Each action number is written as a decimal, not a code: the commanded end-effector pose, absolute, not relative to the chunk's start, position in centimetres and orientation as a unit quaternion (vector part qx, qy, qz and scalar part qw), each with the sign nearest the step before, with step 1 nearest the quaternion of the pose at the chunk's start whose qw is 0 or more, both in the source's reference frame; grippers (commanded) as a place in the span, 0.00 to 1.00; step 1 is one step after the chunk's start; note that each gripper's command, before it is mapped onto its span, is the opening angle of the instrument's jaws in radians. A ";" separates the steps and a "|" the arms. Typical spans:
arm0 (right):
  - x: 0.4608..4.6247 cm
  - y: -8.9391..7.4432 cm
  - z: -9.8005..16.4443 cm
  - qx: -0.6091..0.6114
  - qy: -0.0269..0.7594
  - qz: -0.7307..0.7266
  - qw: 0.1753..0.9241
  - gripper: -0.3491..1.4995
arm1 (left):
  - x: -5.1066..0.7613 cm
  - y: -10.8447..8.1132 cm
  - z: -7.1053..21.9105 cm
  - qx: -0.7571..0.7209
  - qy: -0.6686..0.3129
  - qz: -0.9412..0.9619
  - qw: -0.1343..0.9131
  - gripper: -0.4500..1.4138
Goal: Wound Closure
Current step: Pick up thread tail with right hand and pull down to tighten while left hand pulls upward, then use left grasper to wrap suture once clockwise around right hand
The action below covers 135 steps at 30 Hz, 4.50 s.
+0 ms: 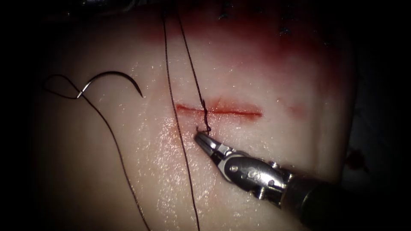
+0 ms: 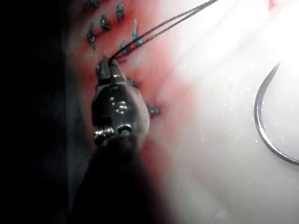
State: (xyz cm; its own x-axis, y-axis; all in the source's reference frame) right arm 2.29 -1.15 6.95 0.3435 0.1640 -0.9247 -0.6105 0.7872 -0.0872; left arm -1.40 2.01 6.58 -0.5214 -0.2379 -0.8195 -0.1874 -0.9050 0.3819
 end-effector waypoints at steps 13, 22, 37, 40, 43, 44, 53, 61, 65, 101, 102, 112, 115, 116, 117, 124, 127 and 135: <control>2.54 -1.5 6.8 -0.205 0.540 0.228 0.784 0.00 | -1.40 2.6 6.7 0.460 -0.246 -0.853 0.005 0.05; 2.58 -1.6 6.7 -0.202 0.540 0.224 0.786 0.00 | -1.48 2.7 6.7 0.448 -0.256 -0.857 0.001 0.05; 2.47 -1.4 7.2 -0.209 0.528 0.225 0.792 0.00 | -1.78 3.0 6.9 0.434 -0.286 -0.854 -0.005 0.05; 2.51 -1.5 7.3 -0.204 0.525 0.220 0.797 0.00 | -1.80 3.0 7.0 0.421 -0.300 -0.856 0.015 0.05; 2.52 -1.7 7.4 -0.197 0.524 0.222 0.798 0.00 | -1.77 3.1 7.0 0.416 -0.301 -0.858 0.019 0.05; 2.52 -1.7 7.5 -0.196 0.525 0.222 0.798 0.00 | -1.76 3.1 7.0 0.414 -0.302 -0.858 0.021 0.05; 2.52 -1.9 7.3 -0.191 0.527 0.226 0.797 0.00 | -1.71 3.2 7.1 0.402 -0.311 -0.861 0.026 0.05; 2.55 -2.0 7.3 -0.189 0.527 0.220 0.799 0.00 | -1.68 3.3 7.1 0.398 -0.312 -0.862 0.023 0.05; 2.56 -2.1 7.3 -0.189 0.525 0.222 0.800 0.00 | -1.68 3.3 7.1 0.400 -0.313 -0.861 0.024 0.05; 1.99 -1.0 6.4 -0.077 0.552 0.233 0.797 0.26 | -1.58 0.6 5.5 0.625 -0.125 -0.765 0.097 0.05; 1.98 -0.9 6.5 -0.073 0.549 0.231 0.800 0.26 | -1.59 0.5 5.5 0.626 -0.119 -0.765 0.093 0.05; 1.99 -0.6 7.2 -0.045 0.531 0.230 0.815 0.03 | -1.67 0.0 5.5 0.636 -0.080 -0.766 0.045 0.05; 2.00 -0.6 7.3 -0.046 0.538 0.235 0.808 0.00 | -1.71 -0.1 5.5 0.644 -0.068 -0.761 0.033 0.05; 2.00 -0.5 7.4 -0.046 0.544 0.239 0.803 0.00 | -1.72 -0.2 5.5 0.647 -0.063 -0.760 0.028 0.05; 2.00 -0.5 7.4 -0.047 0.550 0.244 0.797 0.00 | -1.72 -0.2 5.5 0.652 -0.057 -0.756 0.020 0.05; 2.02 -0.1 7.5 -0.031 0.611 0.289 0.736 0.00 | -1.75 -0.4 5.4 0.683 0.013 -0.729 -0.043 0.05; 2.07 0.0 7.5 -0.021 0.648 0.307 0.697 0.00 | -1.76 -0.5 5.4 0.692 0.039 -0.718 -0.068 0.05; 2.31 0.3 7.5 0.078 0.725 0.317 0.606 0.00 | -1.75 -0.6 5.7 0.701 0.089 -0.700 -0.107 0.05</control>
